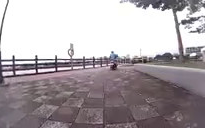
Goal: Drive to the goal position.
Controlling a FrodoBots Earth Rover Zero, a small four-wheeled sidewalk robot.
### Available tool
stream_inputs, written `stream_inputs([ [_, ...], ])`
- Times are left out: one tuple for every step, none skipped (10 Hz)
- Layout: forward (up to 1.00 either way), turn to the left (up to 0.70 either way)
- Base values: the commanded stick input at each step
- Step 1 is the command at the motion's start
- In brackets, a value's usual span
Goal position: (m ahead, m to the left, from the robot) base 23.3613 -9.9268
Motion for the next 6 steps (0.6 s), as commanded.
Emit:
stream_inputs([
  [1.00, 0.00],
  [1.00, 0.00],
  [1.00, 0.00],
  [1.00, 0.00],
  [1.00, 0.00],
  [1.00, 0.00],
])
